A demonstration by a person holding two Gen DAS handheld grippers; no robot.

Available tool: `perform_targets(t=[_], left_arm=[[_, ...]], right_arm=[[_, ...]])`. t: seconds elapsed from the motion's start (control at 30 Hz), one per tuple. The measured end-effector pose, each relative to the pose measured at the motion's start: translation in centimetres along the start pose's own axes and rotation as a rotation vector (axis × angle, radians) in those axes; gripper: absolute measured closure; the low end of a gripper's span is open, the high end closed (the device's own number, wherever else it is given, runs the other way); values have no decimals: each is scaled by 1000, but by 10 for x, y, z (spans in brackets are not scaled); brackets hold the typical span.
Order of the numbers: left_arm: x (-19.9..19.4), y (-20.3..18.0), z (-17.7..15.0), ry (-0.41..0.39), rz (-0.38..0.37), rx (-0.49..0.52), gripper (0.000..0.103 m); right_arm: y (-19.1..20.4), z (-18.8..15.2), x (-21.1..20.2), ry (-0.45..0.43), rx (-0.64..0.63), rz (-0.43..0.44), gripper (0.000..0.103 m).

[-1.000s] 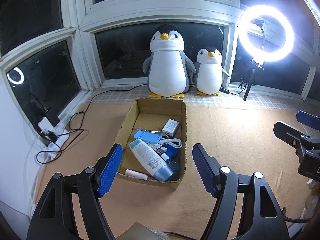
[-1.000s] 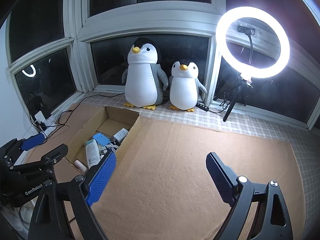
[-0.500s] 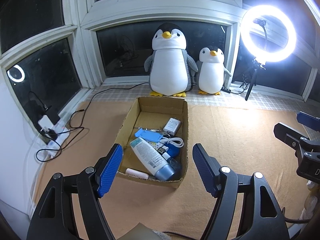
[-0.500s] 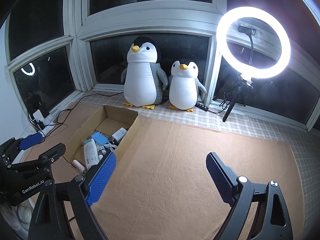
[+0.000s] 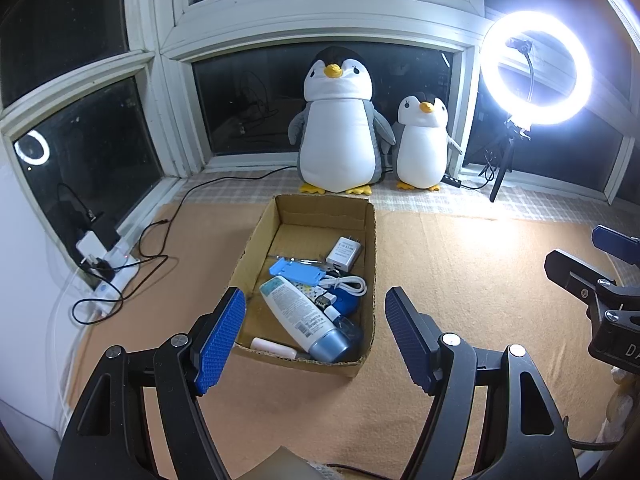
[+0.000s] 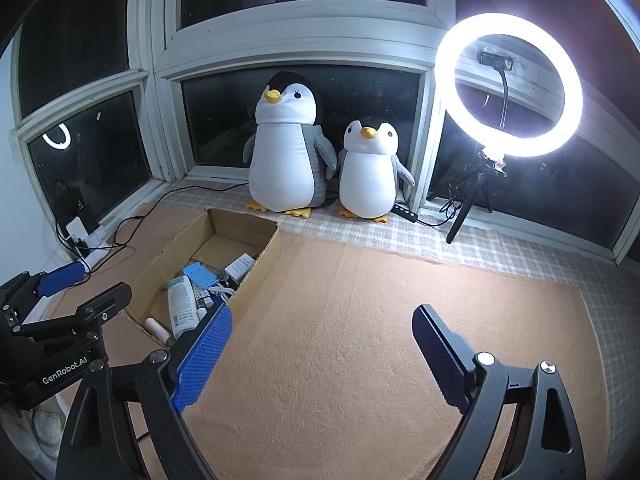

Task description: Organize rigid objects

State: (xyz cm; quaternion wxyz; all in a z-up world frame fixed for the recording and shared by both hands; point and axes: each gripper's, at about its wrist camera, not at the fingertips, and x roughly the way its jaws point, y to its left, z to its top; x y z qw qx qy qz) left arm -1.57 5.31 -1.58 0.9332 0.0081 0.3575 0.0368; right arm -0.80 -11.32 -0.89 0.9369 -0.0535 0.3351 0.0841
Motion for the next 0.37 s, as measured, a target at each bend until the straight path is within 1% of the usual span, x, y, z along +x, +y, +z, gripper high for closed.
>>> perform_targets(t=[0.23, 0.37], left_arm=[[-1, 1, 1, -12, 10, -5, 30], [2, 1, 2, -3, 11, -4, 30]], right_arm=[[0, -1, 0, -2, -7, -5, 14], [1, -2, 1, 3, -7, -4, 14]])
